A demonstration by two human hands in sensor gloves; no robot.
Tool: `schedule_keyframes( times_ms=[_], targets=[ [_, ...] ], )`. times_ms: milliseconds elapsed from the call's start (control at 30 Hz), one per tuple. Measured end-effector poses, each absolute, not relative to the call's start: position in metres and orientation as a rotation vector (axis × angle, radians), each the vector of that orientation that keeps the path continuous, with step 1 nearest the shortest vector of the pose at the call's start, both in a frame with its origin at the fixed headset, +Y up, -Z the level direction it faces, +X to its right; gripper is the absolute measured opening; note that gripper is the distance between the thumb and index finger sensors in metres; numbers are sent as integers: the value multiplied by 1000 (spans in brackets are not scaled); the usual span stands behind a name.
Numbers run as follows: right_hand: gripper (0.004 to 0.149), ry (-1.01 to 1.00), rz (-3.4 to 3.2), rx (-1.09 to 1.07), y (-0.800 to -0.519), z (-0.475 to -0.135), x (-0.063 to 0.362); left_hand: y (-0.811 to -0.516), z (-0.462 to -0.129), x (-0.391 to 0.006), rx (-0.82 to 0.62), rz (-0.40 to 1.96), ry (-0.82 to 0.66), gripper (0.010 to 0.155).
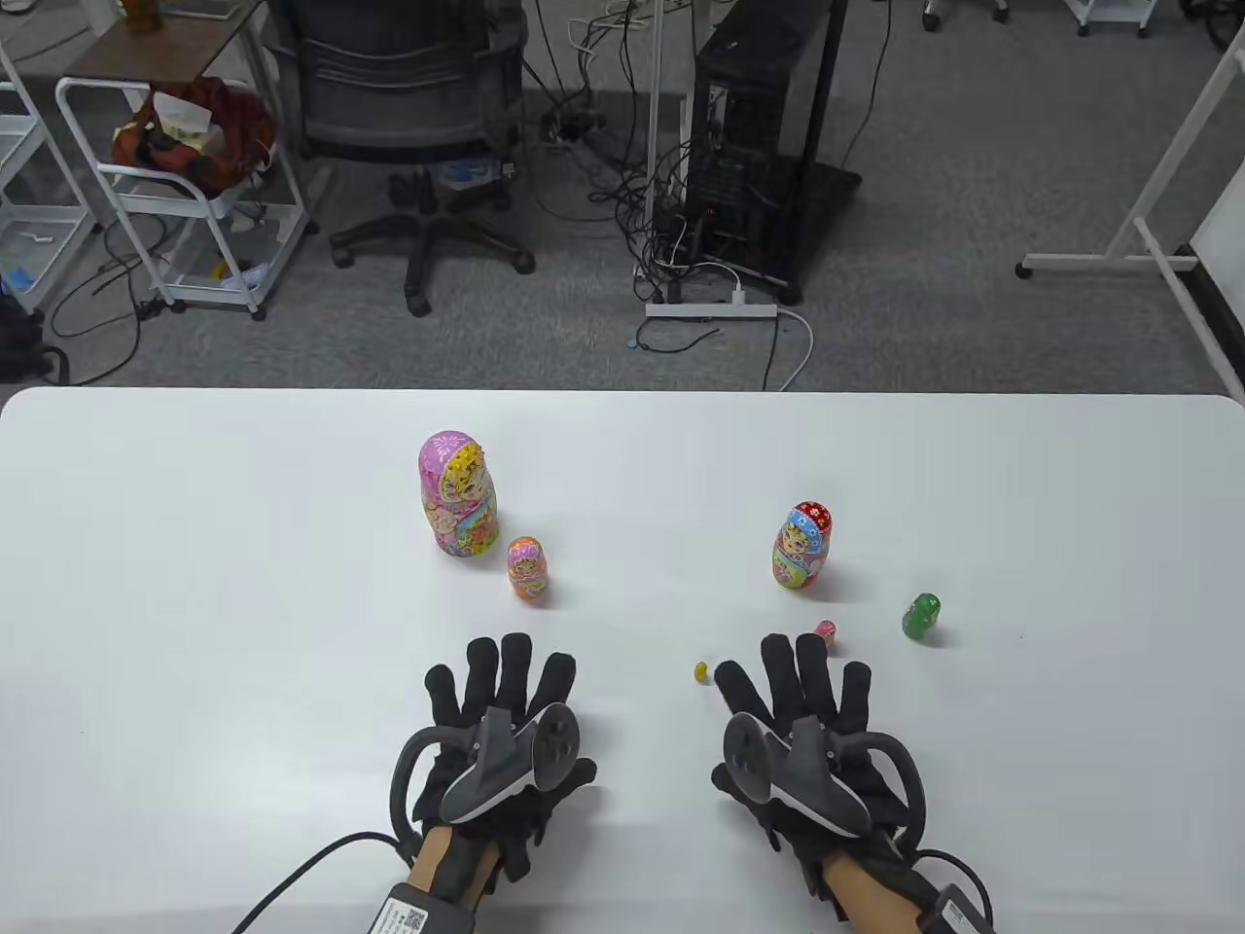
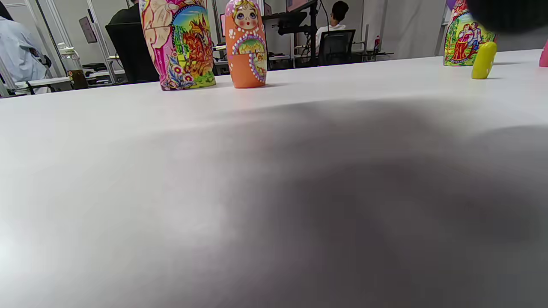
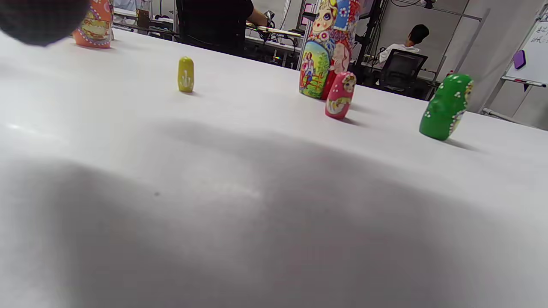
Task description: Nest individual Russian dolls into a nested set
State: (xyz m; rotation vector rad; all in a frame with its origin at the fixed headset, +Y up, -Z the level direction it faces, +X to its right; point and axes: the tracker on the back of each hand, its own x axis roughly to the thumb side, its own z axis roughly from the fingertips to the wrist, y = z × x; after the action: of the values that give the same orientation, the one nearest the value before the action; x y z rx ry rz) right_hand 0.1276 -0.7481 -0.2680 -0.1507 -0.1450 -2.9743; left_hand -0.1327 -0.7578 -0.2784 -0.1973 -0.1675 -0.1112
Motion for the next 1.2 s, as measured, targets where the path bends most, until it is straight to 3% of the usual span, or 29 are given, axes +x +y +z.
schedule_keyframes(
  times_ms=[167,367,467,567,700,1000,1200],
  targets=[
    [91,-145,-2992,-157,-747,-267,128,-757,-278,-132,-179,-100,-172,99],
    [83,6,-3063,-77,-736,-268,137,-757,-279,-134,-160,-79,-173,98],
    [73,218,-3122,121,-717,-272,153,-754,-279,-137,-148,-53,-166,97],
    [59,270,-3120,326,-707,-290,169,-754,-282,-139,-153,-29,-160,96],
    [46,18,-3076,494,-719,-328,184,-756,-284,-140,-174,4,-158,95],
    [47,-325,-3004,672,-760,-382,187,-757,-286,-139,-196,31,-179,94],
    [43,-282,-3008,594,-761,-383,186,-757,-286,-138,-201,36,-189,93]
  ],
)
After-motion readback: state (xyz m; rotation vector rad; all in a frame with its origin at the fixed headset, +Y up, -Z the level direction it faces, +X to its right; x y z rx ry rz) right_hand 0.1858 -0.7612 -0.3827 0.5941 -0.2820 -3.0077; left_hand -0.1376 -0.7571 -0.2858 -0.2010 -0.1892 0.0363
